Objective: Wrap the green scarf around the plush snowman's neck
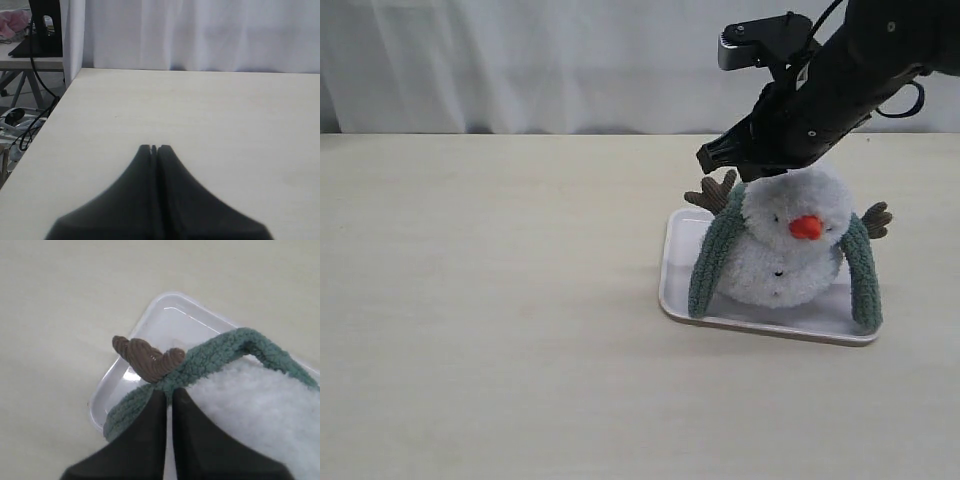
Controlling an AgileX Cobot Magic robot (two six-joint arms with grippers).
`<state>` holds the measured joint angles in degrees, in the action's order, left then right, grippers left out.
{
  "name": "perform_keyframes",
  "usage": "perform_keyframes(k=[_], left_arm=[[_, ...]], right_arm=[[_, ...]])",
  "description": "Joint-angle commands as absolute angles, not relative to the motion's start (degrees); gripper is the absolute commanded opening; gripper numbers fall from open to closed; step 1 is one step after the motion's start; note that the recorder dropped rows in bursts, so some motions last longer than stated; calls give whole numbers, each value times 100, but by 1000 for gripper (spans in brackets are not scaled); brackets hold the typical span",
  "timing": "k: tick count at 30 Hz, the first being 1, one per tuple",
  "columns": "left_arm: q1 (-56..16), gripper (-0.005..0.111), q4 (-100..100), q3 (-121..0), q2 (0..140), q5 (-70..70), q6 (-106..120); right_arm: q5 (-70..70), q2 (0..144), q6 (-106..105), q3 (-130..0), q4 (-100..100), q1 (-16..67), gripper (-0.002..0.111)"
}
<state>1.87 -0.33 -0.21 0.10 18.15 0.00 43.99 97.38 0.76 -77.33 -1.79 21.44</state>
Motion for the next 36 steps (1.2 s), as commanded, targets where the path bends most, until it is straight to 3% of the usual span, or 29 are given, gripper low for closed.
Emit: perform_keyframes(k=[1,5,10,14,19,24,36], left_arm=[[195,0,-54,0,0,1762,0],[195,0,-54,0,0,1762,0],[195,0,-54,0,0,1762,0],[195,0,-54,0,0,1762,0],[195,0,-54,0,0,1762,0],[195,0,-54,0,0,1762,0],[195,0,-54,0,0,1762,0]], right_arm=[[4398,9659,326,-7727,-577,2153,4],[4807,9420,995,-7727,-1238,2030,16],[5515,8625,1242,-7087,-1487,1255,44],[4814,8149,1231,-5833,-1487,753,45],[2468,8368,1098,-4392,-1256,818,45],[2072,8917,1098,-4294,-1256,818,54],[1291,9348,1098,-4294,-1415,768,54]])
